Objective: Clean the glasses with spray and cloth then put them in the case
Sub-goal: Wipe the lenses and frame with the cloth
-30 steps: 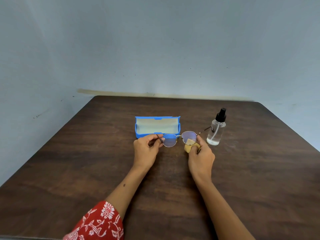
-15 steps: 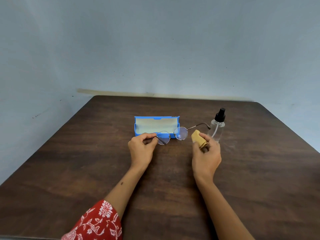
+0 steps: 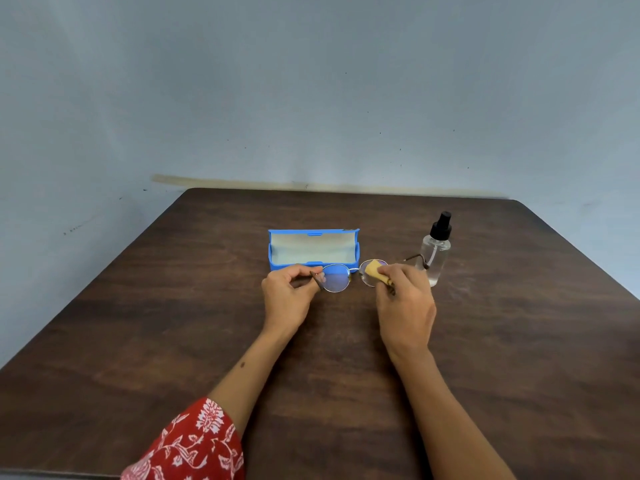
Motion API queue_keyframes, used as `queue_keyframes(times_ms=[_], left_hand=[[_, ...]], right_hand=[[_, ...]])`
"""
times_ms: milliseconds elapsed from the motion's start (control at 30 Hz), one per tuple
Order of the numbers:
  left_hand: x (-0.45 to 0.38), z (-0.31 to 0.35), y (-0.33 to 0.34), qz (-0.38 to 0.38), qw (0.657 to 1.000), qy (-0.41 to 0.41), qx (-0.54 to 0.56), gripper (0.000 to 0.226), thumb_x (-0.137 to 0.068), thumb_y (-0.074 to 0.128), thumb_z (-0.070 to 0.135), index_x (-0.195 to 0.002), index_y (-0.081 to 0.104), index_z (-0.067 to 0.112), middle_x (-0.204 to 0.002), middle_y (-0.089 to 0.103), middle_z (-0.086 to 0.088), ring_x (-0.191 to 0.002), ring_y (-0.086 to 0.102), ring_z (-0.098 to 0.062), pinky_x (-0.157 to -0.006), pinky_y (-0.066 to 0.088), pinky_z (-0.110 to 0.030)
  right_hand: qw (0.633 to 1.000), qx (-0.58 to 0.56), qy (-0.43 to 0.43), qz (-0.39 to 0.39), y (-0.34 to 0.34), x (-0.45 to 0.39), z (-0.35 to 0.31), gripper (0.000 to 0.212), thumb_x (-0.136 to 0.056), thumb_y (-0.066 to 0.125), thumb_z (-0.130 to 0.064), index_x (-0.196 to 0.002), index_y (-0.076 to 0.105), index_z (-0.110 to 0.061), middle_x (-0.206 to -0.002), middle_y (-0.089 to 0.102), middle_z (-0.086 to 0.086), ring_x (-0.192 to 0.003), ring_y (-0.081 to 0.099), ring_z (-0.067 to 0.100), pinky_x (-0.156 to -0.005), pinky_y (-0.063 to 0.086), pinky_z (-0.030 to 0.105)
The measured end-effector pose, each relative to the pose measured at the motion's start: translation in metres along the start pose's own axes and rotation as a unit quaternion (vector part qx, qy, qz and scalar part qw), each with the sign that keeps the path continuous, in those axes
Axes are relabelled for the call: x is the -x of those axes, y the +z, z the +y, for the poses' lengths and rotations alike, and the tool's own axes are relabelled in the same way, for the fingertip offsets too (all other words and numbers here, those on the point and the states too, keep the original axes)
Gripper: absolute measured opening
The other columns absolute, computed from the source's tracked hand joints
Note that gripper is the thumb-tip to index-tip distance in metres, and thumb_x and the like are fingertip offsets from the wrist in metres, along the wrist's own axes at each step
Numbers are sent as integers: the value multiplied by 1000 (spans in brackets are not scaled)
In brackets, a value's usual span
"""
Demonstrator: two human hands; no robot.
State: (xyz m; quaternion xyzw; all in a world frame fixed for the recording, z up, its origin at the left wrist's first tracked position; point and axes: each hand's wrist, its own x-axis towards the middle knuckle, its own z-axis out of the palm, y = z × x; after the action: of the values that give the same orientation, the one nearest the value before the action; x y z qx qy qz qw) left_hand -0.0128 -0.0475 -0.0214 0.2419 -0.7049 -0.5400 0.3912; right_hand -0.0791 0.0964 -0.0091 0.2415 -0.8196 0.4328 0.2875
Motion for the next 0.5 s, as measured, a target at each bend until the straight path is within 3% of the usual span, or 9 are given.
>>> queue_keyframes(times_ms=[67,200,333,500], left_hand=[[0,0,0,0,1000,-4,4,10,-72,77,2,-81,75,7,-78,74,-6,-75,72,-20,-78,57,-34],[1,0,0,4,1000,4,-6,11,-72,78,5,-80,75,13,-75,73,3,-70,70,-7,-74,57,-26],[-1,-1,-2,13,1000,6,-12,11,-73,77,4,-83,75,9,-78,74,-2,-67,68,0,-72,56,-20],[0,1,-2,17,1000,1,-16,11,-73,77,4,-83,75,7,-76,73,1,-68,69,-4,-73,56,-23]], right_hand=[[997,45,5,-58,2,2,2,12,-78,67,-2,-89,70,-6,-94,68,5,-89,58,29,-58,48,35],[990,54,-9,-128,6,5,5,24,-78,60,2,-99,70,-6,-101,66,7,-92,54,29,-67,47,36],[989,39,-19,-139,7,6,3,28,-76,61,3,-102,70,-5,-101,67,8,-93,54,30,-71,48,36],[995,27,28,-97,5,4,8,22,-78,60,4,-97,70,0,-102,65,11,-98,54,31,-72,47,34]])
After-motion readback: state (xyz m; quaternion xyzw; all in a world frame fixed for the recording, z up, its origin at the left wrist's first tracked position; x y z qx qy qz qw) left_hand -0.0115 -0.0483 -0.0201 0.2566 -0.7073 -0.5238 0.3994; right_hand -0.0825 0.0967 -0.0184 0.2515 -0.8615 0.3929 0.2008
